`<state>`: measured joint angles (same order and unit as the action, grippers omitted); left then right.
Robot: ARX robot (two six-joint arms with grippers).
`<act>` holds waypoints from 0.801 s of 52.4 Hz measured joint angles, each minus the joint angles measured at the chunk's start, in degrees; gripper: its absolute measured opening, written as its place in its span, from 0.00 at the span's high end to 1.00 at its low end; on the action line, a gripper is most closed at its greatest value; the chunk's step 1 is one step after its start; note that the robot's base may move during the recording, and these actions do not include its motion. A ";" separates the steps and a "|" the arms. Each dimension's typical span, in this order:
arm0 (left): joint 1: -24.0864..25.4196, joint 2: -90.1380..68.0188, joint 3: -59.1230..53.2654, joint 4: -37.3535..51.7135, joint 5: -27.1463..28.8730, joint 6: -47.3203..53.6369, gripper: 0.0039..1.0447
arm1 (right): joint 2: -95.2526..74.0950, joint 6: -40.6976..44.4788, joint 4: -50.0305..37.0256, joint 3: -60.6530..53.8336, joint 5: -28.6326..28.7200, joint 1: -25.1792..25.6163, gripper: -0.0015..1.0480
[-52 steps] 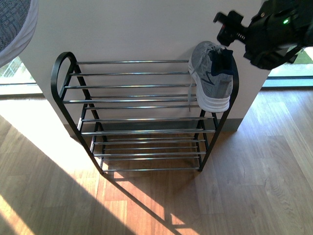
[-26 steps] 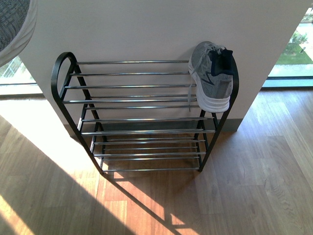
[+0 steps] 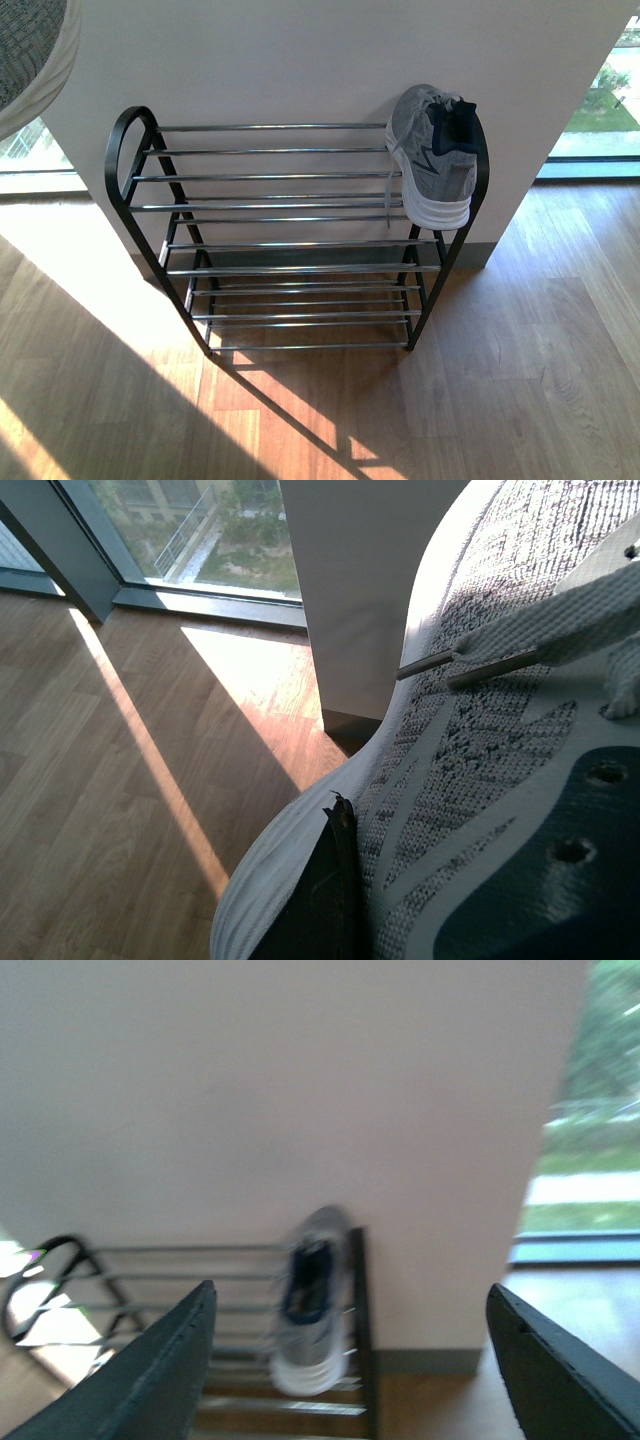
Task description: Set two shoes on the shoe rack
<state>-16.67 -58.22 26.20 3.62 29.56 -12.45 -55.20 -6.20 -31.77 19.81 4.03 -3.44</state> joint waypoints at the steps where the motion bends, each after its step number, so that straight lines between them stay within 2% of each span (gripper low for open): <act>1: 0.00 0.00 0.00 0.00 0.00 0.00 0.99 | 0.57 0.98 -1.77 -1.09 -2.29 -0.02 0.30; 4: 0.00 0.00 0.00 0.00 0.07 -0.02 0.99 | 1.92 2.43 -3.61 -2.82 -3.13 1.27 0.37; 9: 0.00 0.00 0.00 0.00 0.09 -0.02 0.99 | 5.22 4.37 -4.35 -6.14 -4.28 3.34 0.55; 12: 0.02 -0.96 1.33 -3.58 -0.39 -3.19 0.99 | 6.43 4.79 -4.33 -7.58 -4.13 3.37 0.64; 15: 0.68 -4.52 4.35 -7.26 -3.13 -8.66 0.99 | 7.91 5.09 -4.11 -9.11 -4.04 3.37 0.74; 21: 1.46 -19.15 14.29 -5.11 -10.47 -19.37 0.99 | 11.89 5.66 -2.95 -11.61 -4.02 3.37 0.97; 26: -1.03 -31.56 26.64 -6.03 -16.13 -25.07 0.99 | 15.39 5.92 -1.29 -13.64 -4.04 3.37 0.98; 42: -8.28 -56.17 53.48 -14.67 -21.97 -27.50 0.99 | 22.95 5.92 3.41 -16.44 -4.04 3.37 0.98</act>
<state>-24.95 -114.39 79.68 -11.05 7.60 -39.94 -32.25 -0.27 -28.36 3.38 -0.01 -0.08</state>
